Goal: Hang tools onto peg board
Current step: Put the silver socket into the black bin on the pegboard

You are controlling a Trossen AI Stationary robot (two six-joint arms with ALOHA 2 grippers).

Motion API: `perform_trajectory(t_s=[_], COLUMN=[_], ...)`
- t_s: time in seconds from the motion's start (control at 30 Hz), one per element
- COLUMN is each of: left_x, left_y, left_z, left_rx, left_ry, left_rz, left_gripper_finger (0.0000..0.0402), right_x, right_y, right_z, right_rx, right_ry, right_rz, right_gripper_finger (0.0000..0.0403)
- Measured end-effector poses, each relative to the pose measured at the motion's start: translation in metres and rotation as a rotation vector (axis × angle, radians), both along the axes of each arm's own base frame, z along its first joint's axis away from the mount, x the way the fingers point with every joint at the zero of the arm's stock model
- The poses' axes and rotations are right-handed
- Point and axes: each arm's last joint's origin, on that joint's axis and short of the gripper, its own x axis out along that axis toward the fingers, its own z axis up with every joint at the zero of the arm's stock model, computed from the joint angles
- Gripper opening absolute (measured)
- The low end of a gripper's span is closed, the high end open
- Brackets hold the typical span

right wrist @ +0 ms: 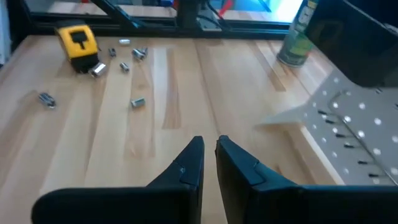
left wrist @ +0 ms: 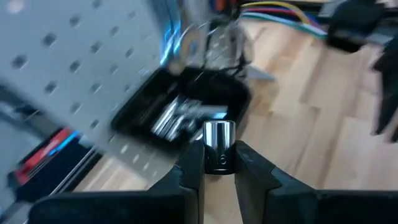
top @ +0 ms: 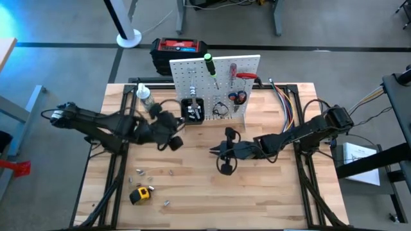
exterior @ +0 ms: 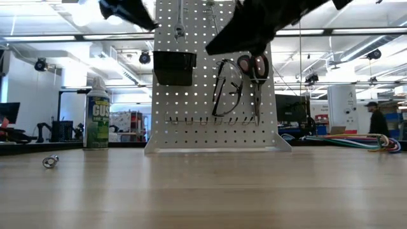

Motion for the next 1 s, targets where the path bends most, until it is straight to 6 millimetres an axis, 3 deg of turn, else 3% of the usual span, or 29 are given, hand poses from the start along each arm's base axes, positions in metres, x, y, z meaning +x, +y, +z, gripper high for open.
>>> perform_trajectory(t_s=[0.23,0.57,0.77,1.0], left_x=[0.026,0.042,0.021,-0.013], left_y=[0.017,0.044,0.031,-0.017], left_z=[0.016,0.011,0.007,0.003], left_rx=[-0.029,-0.034,-0.213,-0.239], left_ry=[0.033,0.145,0.297,0.339], left_rz=[-0.086,0.017,-0.073,-0.183], left_gripper_finger=[0.0044,0.0130,0.0146,0.0148], right_x=[-0.002,-0.002,-0.005,-0.009], right_y=[-0.001,-0.001,-0.002,-0.006], right_z=[-0.005,-0.005,-0.011,-0.019], right_rx=[0.008,0.007,0.001,-0.016], right_ry=[0.003,0.005,0.027,0.053], right_rz=[-0.020,-0.021,-0.021,-0.031], right_gripper_finger=[0.0025,0.0035,0.0043,0.0039])
